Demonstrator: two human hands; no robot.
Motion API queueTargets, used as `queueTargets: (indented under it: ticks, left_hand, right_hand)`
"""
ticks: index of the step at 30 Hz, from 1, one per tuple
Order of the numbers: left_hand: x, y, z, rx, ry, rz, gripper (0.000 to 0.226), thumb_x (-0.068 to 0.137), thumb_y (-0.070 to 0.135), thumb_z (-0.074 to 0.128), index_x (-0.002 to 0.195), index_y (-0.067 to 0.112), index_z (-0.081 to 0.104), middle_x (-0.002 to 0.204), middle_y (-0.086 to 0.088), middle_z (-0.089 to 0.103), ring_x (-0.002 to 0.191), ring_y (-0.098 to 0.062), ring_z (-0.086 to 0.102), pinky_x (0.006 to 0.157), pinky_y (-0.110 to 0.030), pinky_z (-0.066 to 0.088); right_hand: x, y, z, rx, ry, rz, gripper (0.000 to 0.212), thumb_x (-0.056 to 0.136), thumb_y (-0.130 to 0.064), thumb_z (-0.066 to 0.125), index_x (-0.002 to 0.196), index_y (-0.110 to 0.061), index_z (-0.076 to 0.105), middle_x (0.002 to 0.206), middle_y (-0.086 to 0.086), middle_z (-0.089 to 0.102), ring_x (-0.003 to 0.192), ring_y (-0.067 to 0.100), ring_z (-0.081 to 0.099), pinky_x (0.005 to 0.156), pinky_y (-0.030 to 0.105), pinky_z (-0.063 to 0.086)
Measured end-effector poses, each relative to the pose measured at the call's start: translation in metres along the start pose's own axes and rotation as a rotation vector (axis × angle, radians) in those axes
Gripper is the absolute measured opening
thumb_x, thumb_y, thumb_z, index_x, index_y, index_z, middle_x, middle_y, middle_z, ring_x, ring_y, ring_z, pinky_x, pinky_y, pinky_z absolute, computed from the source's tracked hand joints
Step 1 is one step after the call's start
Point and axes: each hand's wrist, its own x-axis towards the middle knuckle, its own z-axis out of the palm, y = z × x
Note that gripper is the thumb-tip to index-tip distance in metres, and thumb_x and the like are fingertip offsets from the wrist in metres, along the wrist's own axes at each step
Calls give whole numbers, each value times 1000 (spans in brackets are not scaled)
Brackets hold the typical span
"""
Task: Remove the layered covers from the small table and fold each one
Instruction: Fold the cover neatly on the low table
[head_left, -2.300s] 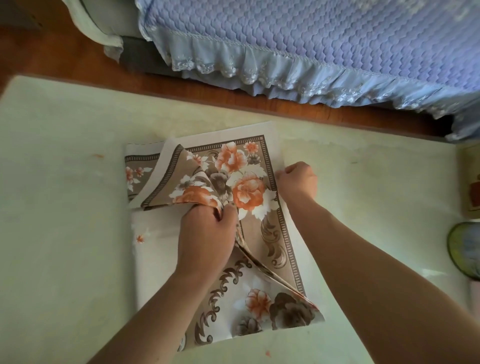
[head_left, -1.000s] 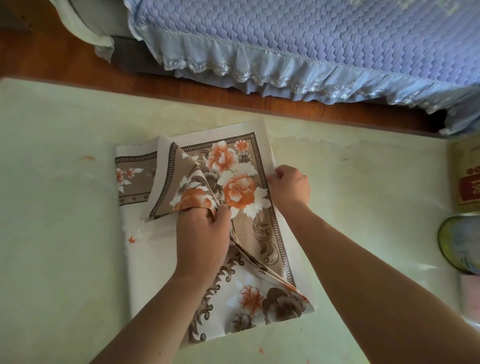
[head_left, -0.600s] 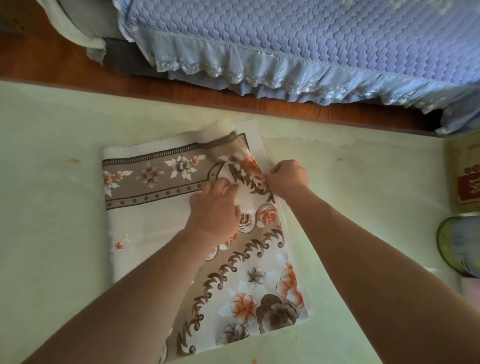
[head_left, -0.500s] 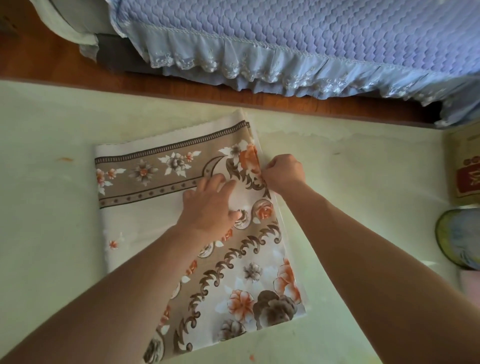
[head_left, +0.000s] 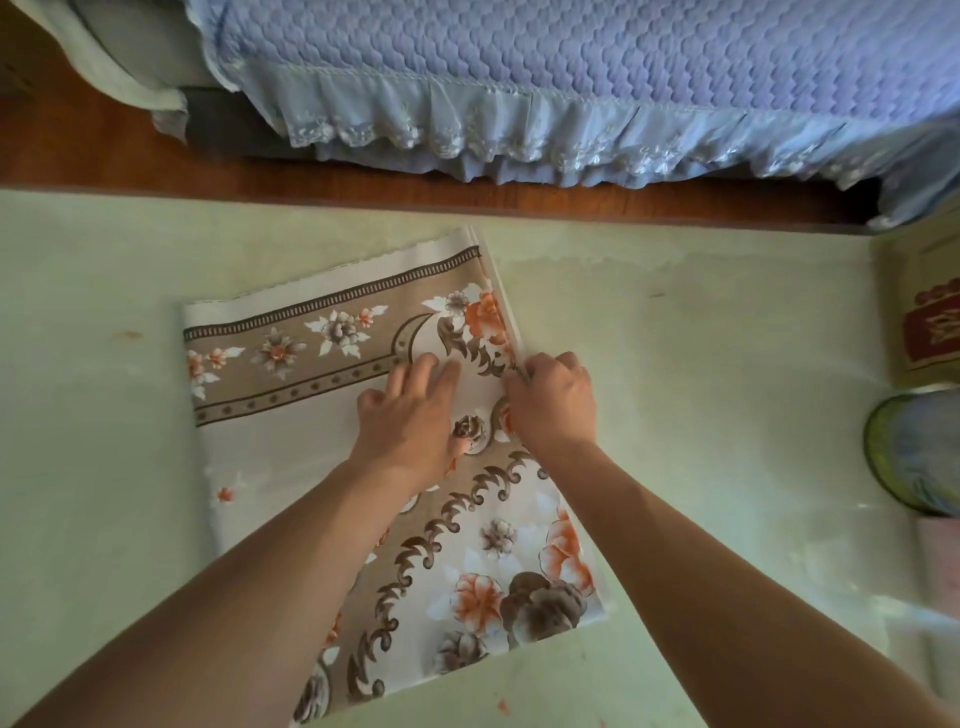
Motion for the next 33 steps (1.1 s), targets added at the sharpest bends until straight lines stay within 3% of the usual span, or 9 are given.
queueTargets:
  ticks: [3,6,9,12,14,17,23,29,33]
  left_hand:
    - [1,1,1,-9,-3,-3,92,91,49,65,159,26,9,158,2,17,146,-25,19,109,-51,33]
    - [0,4,0,-32,-3,-14,88,91,49,65,159,27,13,159,1,18,147,-26,19,110,-52,33]
    - [-2,6,0,-10,14,-16,88,92,48,63,159,27,11,161,0,17,148,-26,18,110,-51,32]
    - [-2,7,1,1,13,-27,88,93,48,62,160,28,8,162,1,14,149,-25,16,112,-52,31]
    - [-1,8,3,-2,14,-42,88,94,49,62,160,29,7,163,1,12,150,-24,14,114,-53,29]
    - [-1,8,8,-4,34,-49,89,93,49,64,159,29,8,162,1,13,150,-25,14,114,-53,28]
    - [0,6,10,-7,50,-33,88,92,49,65,158,27,11,161,1,12,148,-25,15,111,-52,30]
    - [-4,4,10,-1,75,0,79,97,51,56,159,26,15,163,-3,11,151,-28,11,118,-50,23]
    - [-7,0,9,-44,100,-40,71,100,52,45,160,29,14,167,-4,3,155,-31,1,123,-58,16]
  right_hand:
    - [0,0,0,13,35,28,20,95,-28,62,99,-9,62,98,9,63,96,31,58,83,39,48]
    - [-5,-2,4,-28,131,3,28,91,-26,67,115,-13,60,112,8,56,106,30,49,91,40,44]
    - [-7,-7,9,-120,307,-194,28,83,-6,66,110,-12,65,106,9,52,97,31,47,84,43,47]
    - [9,-19,5,-146,238,-263,29,84,4,58,111,-3,65,106,13,54,96,32,51,81,39,48]
    - [22,-32,1,-137,104,-198,26,92,-4,55,117,-2,59,112,14,54,101,33,55,83,37,45]
    - [38,-50,1,-84,41,-46,26,97,-20,57,117,-3,56,115,16,56,104,34,57,81,37,43]
    - [55,-50,8,117,7,174,29,92,-37,65,100,-10,68,95,10,70,91,30,67,72,33,50]
    - [58,-47,5,227,6,286,26,89,-37,72,93,-11,73,89,8,72,83,26,69,62,29,49]
    - [64,-48,3,300,-32,369,35,83,-38,79,101,-9,71,97,10,72,87,26,70,59,27,48]
